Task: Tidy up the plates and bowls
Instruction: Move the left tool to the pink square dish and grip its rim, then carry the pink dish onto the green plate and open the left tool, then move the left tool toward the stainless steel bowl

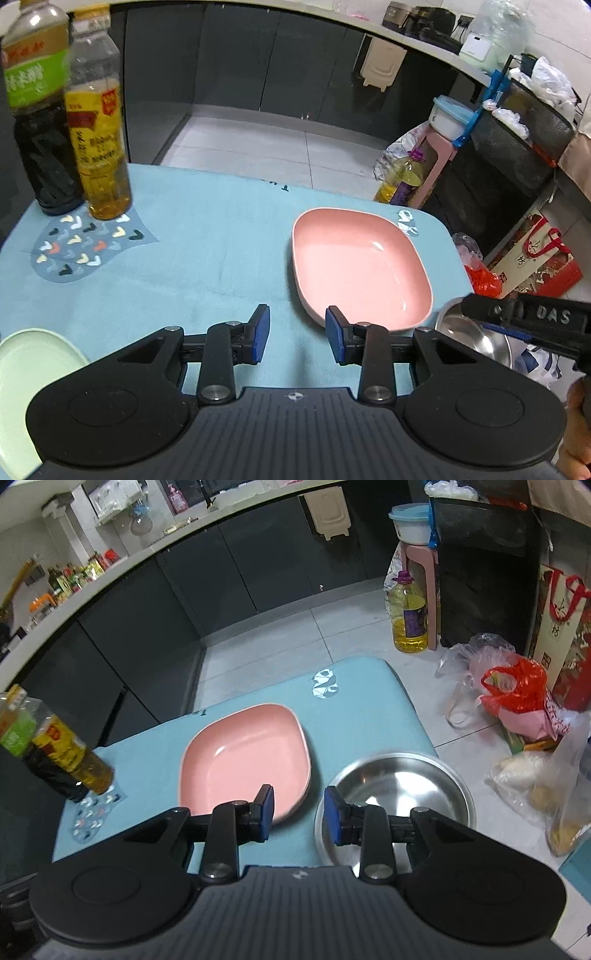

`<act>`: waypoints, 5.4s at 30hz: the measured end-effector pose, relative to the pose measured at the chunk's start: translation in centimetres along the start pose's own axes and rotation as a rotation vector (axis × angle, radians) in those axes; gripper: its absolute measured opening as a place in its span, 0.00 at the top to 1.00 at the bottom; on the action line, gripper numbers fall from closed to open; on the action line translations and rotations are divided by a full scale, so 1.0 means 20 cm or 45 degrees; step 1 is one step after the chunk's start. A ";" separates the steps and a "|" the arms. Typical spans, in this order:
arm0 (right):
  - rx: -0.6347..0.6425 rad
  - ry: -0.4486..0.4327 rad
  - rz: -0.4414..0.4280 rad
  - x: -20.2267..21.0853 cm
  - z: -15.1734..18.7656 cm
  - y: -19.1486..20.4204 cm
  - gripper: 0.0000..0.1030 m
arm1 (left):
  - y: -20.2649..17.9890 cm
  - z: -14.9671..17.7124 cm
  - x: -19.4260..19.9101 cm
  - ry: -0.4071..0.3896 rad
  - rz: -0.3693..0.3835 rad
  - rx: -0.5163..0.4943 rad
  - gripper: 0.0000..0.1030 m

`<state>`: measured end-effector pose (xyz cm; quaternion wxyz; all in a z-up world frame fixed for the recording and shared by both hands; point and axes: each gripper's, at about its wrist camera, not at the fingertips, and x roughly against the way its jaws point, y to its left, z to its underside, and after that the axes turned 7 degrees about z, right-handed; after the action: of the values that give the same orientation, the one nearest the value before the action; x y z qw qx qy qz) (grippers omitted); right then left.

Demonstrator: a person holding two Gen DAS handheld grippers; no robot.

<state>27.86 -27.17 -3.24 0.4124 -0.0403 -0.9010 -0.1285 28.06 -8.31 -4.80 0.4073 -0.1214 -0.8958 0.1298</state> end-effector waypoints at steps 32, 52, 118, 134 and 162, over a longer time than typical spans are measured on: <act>0.142 0.056 0.019 -0.11 0.02 0.12 0.94 | 0.07 -0.01 -0.06 0.007 0.058 0.010 0.85; 0.361 0.027 -0.140 0.22 0.32 0.67 0.94 | 0.58 0.19 0.63 -0.177 -0.018 0.111 0.83; 0.516 0.187 -0.175 0.18 0.69 1.00 0.92 | 1.03 0.50 0.76 -0.084 -0.090 0.239 0.77; 0.477 0.169 -0.231 0.22 0.66 0.93 0.92 | 1.00 0.47 0.80 -0.113 -0.140 0.253 0.74; 0.483 0.202 -0.274 0.17 0.68 0.91 0.92 | 0.86 0.45 0.76 -0.092 -0.144 0.188 0.73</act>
<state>18.93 -6.20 -5.61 0.4660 0.1445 -0.8729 -0.0030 13.38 11.45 -5.56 0.3892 -0.0354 -0.9034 0.1766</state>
